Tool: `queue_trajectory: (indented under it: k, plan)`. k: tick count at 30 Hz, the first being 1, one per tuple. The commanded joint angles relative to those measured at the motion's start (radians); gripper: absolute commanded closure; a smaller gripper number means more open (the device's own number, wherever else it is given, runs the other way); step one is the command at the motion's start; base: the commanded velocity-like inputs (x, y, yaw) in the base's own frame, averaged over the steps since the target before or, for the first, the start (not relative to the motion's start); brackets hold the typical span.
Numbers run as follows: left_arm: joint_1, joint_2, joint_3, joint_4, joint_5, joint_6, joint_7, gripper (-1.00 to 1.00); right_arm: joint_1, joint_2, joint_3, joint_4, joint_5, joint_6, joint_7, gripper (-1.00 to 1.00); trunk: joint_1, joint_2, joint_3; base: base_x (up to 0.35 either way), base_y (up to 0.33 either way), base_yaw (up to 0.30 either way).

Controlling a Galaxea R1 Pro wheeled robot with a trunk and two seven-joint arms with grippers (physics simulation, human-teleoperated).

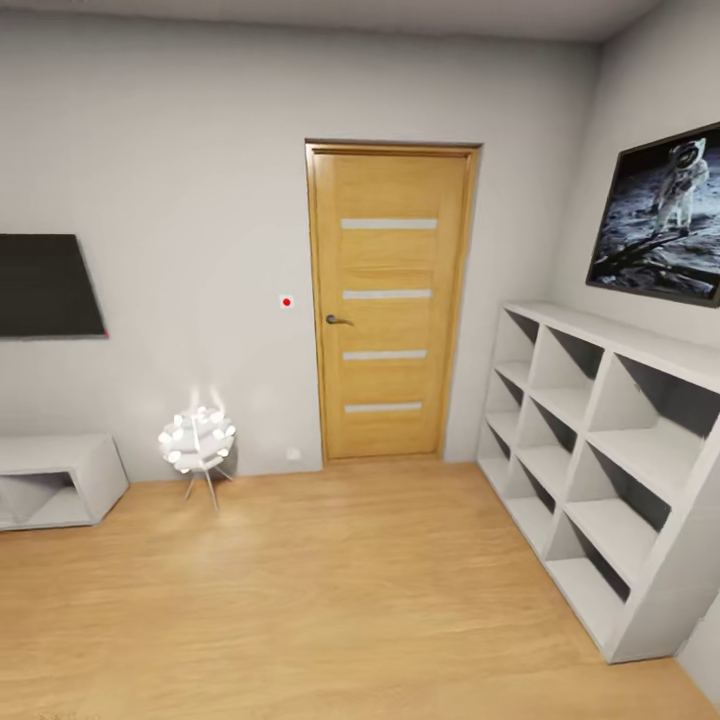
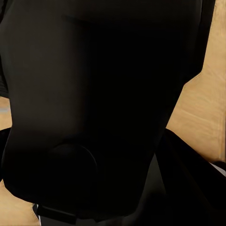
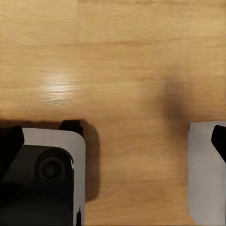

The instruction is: Attach the digital camera to the camera tripod in the bedroom.

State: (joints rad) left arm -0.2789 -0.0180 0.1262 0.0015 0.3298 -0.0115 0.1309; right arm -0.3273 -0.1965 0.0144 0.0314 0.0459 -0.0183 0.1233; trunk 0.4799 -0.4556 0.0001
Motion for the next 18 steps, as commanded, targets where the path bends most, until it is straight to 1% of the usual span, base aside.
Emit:
queue_trajectory:
  k: [1, 13, 16, 18]
  plan:
    - [0.0, 0.0, 0.007, 0.0, -0.001, -0.001, 0.003, 1.0, -0.001, 0.0, 0.001, 0.002, 0.005, -0.002, 0.002, -1.0, 0.001, 0.0, 0.0, 0.322, -0.003, 0.297]
    - [-0.001, 0.001, 0.007, 0.0, 0.001, -0.002, 0.008, 1.0, -0.001, -0.001, 0.001, 0.002, 0.005, -0.009, -0.003, -1.0, 0.001, 0.0, 0.0, 0.326, 0.0, 0.299]
    - [0.0, 0.003, 0.007, 0.0, 0.003, -0.002, 0.012, 1.0, -0.001, -0.002, 0.001, 0.002, 0.004, -0.012, -0.017, -1.0, 0.001, 0.0, 0.0, 0.327, 0.0, 0.3]
    - [0.0, 0.004, 0.008, 0.0, 0.01, -0.002, 0.014, 1.0, -0.001, -0.003, 0.001, 0.002, 0.003, -0.014, -0.042, -1.0, 0.001, 0.0, 0.0, 0.327, 0.0, 0.3]
